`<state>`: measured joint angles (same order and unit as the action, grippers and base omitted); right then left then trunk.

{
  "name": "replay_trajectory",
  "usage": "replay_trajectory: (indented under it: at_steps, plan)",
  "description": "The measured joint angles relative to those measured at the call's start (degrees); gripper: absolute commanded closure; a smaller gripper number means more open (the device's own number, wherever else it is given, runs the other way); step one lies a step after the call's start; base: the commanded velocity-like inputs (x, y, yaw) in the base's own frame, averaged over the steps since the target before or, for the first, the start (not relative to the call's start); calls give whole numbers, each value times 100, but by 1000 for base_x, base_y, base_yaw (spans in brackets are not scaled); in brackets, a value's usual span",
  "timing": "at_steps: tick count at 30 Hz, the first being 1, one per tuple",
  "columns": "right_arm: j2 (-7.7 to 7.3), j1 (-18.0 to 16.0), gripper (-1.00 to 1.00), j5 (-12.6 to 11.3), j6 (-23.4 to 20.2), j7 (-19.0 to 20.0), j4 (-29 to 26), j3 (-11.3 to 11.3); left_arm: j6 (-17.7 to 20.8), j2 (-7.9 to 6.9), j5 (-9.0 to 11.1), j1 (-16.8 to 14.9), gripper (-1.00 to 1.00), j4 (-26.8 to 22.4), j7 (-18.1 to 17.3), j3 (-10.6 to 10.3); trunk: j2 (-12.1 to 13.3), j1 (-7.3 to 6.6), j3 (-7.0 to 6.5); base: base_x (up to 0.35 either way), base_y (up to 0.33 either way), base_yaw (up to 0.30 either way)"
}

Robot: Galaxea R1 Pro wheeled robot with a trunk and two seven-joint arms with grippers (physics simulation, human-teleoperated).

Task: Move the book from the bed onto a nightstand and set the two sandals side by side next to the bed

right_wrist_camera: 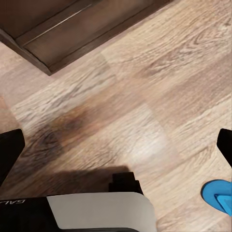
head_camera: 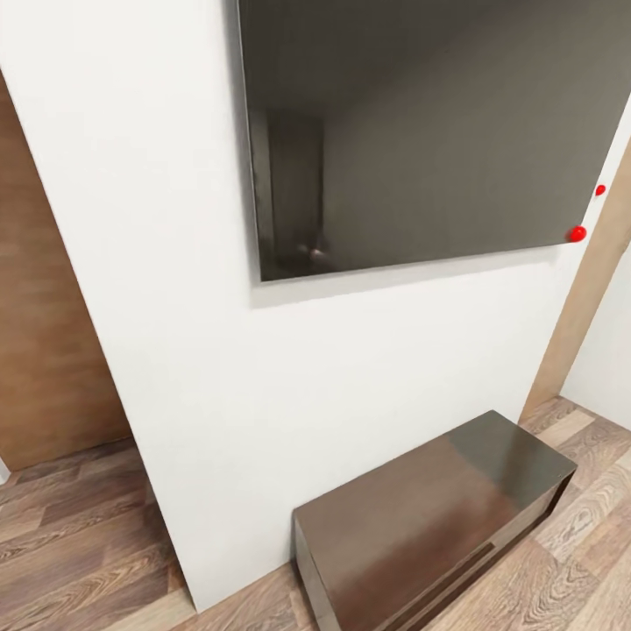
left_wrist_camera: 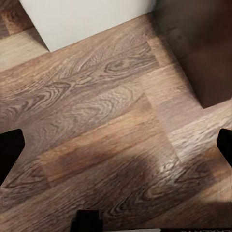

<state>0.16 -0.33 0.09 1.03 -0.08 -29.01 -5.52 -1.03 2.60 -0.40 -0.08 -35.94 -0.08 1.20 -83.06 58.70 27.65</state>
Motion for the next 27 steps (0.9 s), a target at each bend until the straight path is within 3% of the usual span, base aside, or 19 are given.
replay_trajectory:
  at_steps: [12, 27]
  plan:
    - [0, 1, -100, 25, 0, 0, -1, 7, -1, 0, 0, 0, -100, -1, 0, 0, 1, 3, 0, 51, 5, -18]
    - [0, 1, -100, 29, 0, 0, -1, 7, -1, 0, 0, 0, -100, -3, 0, 0, 0, 3, 0, 1, 0, -212]
